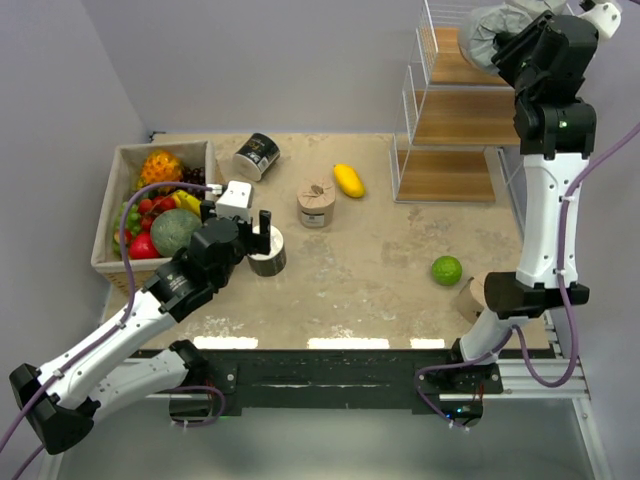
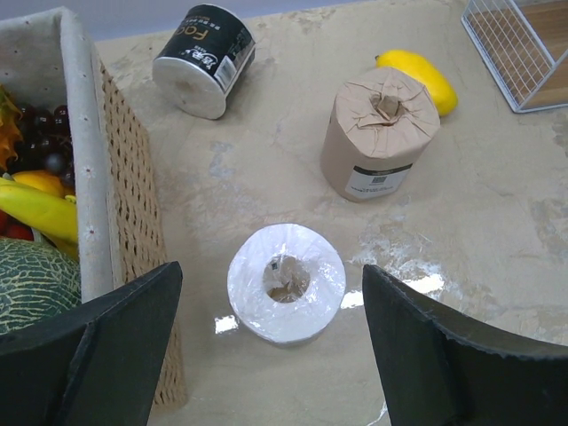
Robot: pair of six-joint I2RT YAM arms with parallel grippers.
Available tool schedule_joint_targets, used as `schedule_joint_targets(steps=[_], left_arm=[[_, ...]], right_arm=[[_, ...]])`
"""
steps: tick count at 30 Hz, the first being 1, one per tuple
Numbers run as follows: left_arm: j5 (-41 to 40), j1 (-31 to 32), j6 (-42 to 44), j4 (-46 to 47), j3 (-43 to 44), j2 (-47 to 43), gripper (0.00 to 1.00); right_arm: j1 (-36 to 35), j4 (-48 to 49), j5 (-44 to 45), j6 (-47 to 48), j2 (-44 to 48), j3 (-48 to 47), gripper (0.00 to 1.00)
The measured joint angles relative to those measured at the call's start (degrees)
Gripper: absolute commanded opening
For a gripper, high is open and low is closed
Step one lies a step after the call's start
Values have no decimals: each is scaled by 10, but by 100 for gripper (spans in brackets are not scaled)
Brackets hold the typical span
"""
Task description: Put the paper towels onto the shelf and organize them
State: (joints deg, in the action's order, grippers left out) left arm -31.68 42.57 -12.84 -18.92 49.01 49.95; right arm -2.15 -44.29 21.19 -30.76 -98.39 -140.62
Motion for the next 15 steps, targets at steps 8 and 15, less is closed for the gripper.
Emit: schedule_joint_targets(steps=[8, 15], left_arm=[[2, 3, 0, 0, -1, 13, 88], [2, 3, 0, 0, -1, 15, 88]], right_arm=[[8, 1, -46, -43, -54, -27, 46], [9, 21, -58, -64, -83, -54, 57]])
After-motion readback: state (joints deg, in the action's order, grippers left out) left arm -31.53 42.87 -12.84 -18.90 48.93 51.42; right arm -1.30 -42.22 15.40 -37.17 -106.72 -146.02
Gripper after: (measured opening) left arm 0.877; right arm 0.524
